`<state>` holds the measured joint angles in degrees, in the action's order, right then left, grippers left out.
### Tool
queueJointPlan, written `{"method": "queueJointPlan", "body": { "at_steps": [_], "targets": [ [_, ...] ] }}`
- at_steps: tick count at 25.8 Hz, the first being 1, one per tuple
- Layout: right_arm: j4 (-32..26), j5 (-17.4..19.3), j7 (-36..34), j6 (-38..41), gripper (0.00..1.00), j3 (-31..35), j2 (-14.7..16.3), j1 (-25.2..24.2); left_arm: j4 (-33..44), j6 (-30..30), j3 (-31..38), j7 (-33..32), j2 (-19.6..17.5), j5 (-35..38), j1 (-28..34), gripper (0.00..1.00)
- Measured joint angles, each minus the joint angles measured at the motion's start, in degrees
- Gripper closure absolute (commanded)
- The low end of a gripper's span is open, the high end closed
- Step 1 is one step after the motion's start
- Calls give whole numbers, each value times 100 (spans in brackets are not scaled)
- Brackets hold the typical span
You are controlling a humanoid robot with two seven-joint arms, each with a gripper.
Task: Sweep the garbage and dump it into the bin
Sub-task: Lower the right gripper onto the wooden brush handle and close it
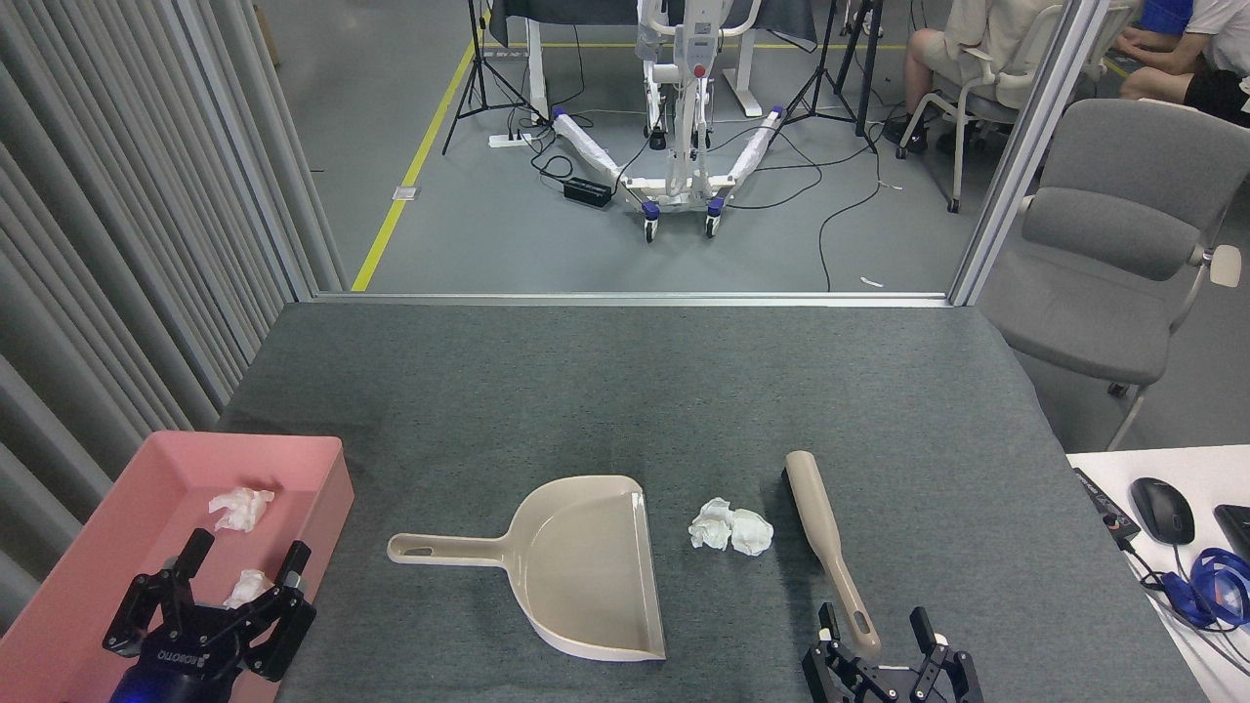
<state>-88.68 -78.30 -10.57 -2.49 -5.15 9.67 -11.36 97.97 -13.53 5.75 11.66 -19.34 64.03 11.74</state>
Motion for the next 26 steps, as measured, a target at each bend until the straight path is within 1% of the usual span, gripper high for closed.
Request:
{"method": "queueJointPlan", "body": {
  "at_steps": [10, 26],
  "targets": [
    [289, -6, 48, -256, 2, -70, -130, 101, -41, -45, 13, 1, 2, 11, 19, 0],
    [587, -5, 69, -636, 2, -290, -137, 329, -41, -24, 14, -15, -8, -34, 29, 0]
  ]
}}
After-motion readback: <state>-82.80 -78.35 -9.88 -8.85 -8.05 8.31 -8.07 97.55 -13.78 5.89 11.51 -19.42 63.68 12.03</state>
